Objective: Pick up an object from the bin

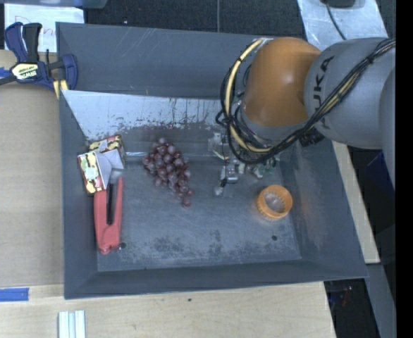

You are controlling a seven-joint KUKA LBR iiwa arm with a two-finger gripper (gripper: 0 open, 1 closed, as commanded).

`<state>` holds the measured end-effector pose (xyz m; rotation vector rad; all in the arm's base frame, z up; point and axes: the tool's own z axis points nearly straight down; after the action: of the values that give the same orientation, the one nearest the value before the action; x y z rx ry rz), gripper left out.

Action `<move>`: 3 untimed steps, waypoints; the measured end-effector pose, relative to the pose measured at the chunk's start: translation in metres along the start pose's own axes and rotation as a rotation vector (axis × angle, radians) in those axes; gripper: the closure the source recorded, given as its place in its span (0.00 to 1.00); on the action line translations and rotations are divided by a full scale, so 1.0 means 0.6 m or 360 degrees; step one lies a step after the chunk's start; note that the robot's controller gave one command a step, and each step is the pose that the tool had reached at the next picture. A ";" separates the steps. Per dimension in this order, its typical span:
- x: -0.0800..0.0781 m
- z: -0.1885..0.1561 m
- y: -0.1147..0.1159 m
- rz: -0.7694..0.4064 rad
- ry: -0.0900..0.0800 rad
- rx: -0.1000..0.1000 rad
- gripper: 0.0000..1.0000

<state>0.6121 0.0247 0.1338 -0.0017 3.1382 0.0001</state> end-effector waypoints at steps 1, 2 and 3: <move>-0.012 0.110 0.123 0.0064 0.0007 -0.0002 0.00; 0.008 0.031 0.127 0.0086 -0.0016 0.0002 0.00; -0.004 0.084 0.123 0.0074 0.0001 -0.0001 0.00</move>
Offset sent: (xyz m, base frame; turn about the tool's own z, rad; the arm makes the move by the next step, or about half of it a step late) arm -0.0063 0.0769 -0.0209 0.0571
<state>0.6146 0.0982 0.0836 0.0709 3.1381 0.0008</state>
